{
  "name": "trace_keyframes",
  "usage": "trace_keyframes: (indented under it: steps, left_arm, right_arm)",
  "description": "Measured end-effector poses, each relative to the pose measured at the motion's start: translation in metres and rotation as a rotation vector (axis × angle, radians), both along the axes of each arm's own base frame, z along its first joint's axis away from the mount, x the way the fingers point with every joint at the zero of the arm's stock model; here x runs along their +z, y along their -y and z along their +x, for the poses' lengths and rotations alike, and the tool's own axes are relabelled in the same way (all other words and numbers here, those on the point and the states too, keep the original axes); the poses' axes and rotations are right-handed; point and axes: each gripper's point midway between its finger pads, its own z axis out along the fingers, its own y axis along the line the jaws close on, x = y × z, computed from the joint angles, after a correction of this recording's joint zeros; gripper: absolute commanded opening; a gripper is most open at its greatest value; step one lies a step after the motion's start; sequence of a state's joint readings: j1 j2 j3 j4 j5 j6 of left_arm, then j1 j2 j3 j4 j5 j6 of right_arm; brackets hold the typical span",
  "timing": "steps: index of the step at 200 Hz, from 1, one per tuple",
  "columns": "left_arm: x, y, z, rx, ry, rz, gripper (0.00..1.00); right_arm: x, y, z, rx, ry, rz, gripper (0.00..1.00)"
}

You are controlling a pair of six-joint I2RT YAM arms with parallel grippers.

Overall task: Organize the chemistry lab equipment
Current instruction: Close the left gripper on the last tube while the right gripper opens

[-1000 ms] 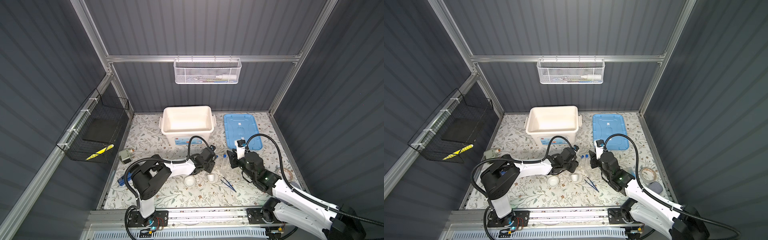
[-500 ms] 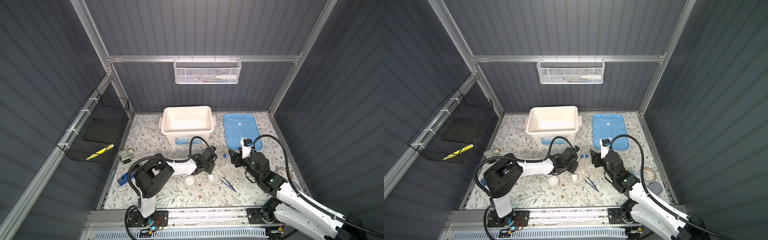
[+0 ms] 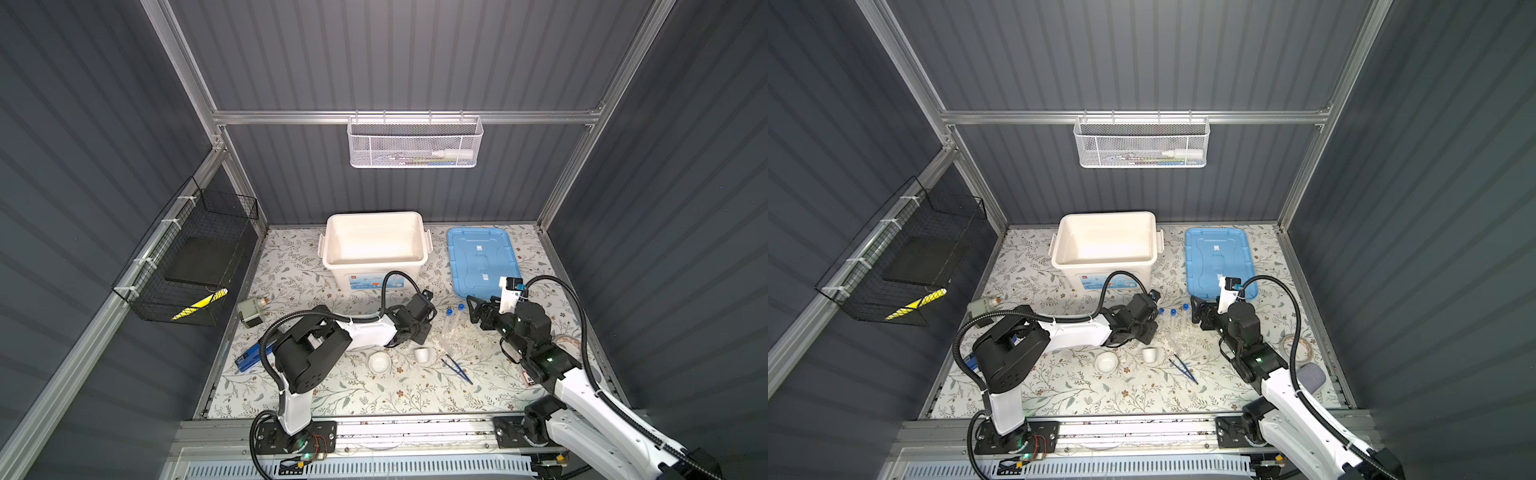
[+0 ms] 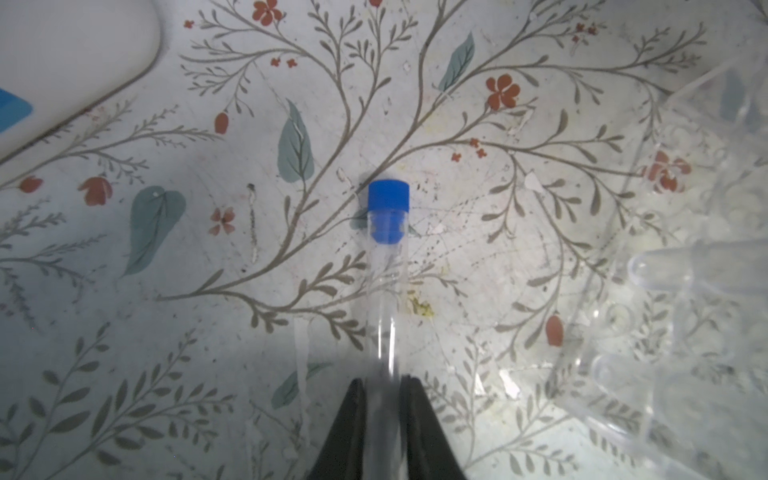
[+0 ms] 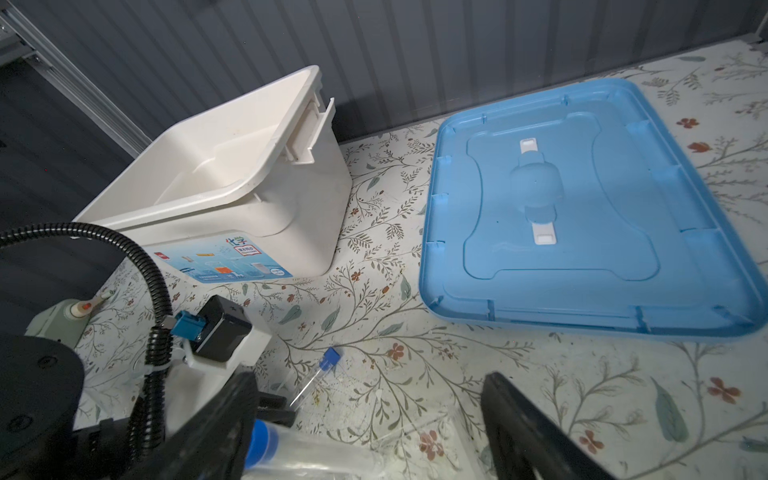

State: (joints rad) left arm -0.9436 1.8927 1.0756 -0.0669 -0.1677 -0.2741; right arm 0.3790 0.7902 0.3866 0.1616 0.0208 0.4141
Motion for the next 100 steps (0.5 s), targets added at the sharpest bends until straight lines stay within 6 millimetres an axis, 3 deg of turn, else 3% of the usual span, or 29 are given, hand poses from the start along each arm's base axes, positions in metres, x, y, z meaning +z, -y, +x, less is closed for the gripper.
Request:
trace_keyframes:
  steps: [50,100]
  left_arm:
    - [0.001,0.002,0.0,-0.002,0.001,-0.008,0.12]
    - [0.003,0.007,-0.001,-0.028,-0.001,-0.03,0.11]
  right_arm:
    - [-0.001,0.008,0.007,-0.004,-0.017,0.101,0.93]
    - [-0.021,0.013,0.022,0.01,-0.11,0.24,0.9]
